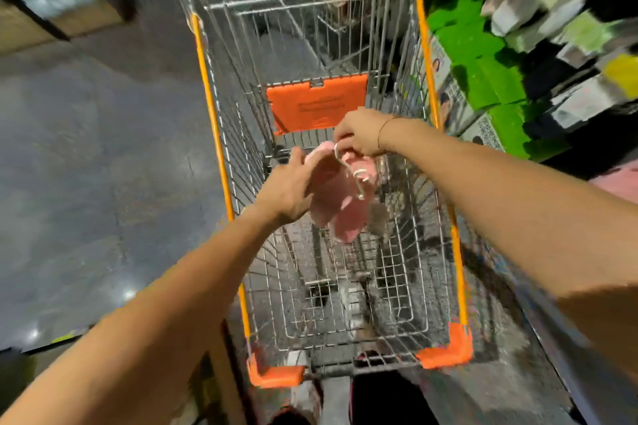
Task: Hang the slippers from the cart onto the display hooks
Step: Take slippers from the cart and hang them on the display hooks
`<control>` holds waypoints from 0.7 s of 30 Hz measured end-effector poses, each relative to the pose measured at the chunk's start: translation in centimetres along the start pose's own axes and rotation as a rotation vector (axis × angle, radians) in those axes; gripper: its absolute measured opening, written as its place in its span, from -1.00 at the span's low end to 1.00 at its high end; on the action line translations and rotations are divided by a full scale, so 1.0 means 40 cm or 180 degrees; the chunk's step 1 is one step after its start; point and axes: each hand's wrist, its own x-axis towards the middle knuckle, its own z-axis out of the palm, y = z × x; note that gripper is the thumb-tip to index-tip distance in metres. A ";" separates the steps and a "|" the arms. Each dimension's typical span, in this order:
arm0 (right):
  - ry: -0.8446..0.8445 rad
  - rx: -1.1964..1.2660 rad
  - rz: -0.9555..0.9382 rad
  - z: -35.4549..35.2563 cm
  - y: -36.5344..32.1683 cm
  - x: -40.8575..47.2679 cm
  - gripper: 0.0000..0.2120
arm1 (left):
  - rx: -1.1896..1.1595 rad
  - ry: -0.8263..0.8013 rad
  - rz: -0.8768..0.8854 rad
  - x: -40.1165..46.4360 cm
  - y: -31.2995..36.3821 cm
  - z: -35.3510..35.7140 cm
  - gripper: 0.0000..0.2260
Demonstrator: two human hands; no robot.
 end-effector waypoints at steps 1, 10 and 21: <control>0.0054 -0.0040 0.0005 -0.028 -0.028 -0.033 -0.79 | -0.0013 0.0096 0.0045 -0.016 0.010 -0.035 -0.24; 0.1172 0.0111 0.0065 -0.296 -0.292 -0.370 -0.81 | -0.0336 0.2102 0.0442 -0.201 0.220 -0.412 -0.81; 0.3294 0.2024 0.0336 -0.488 -0.445 -0.859 -0.66 | -0.0697 0.2378 0.1479 -0.398 0.536 -0.868 -0.92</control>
